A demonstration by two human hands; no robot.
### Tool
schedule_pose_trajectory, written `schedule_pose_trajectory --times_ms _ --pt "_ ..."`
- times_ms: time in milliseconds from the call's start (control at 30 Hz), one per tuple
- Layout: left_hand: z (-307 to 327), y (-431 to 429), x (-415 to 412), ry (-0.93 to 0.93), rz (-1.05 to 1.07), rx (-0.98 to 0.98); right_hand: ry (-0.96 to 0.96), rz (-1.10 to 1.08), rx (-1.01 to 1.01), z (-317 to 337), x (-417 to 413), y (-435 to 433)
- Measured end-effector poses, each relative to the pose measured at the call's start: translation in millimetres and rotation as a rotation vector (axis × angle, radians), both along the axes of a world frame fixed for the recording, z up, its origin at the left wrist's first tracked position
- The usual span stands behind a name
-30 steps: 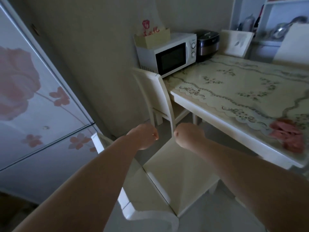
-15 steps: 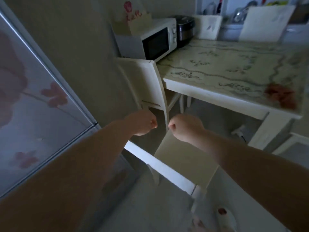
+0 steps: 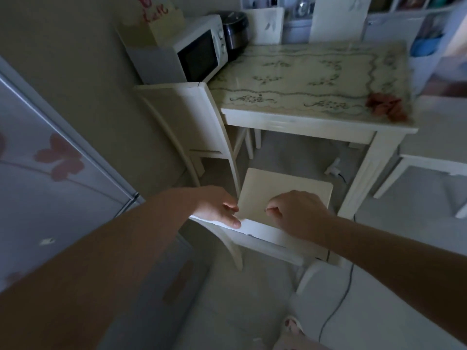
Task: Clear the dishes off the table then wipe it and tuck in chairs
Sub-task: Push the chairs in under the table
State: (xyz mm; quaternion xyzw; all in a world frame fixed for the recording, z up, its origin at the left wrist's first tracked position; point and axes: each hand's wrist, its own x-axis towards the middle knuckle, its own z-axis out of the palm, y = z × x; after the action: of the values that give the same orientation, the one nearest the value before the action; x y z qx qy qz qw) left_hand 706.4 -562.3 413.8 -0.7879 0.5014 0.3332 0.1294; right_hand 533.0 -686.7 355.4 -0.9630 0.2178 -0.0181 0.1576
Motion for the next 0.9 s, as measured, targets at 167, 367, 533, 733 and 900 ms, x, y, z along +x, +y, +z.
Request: schedule_pose_trajectory --times_ms 167,367,533,733,900 --pt "-5 12 6 0.011 -0.038 -0.007 0.066 0.032 0.0 5 -5 15" --pt "-20 22 18 -0.04 -0.15 -0.041 0.101 -0.011 0.024 6 -12 40" --pt "-43 27 32 -0.158 -0.395 -0.196 0.188 0.031 -0.101 -2 -17 55" --pt "-50 32 37 -0.258 -0.562 -0.332 0.216 -0.019 -0.161 -4 -24 60" --pt "-49 36 36 -0.153 -0.532 -0.372 0.199 -0.067 -0.185 -7 -23 63"
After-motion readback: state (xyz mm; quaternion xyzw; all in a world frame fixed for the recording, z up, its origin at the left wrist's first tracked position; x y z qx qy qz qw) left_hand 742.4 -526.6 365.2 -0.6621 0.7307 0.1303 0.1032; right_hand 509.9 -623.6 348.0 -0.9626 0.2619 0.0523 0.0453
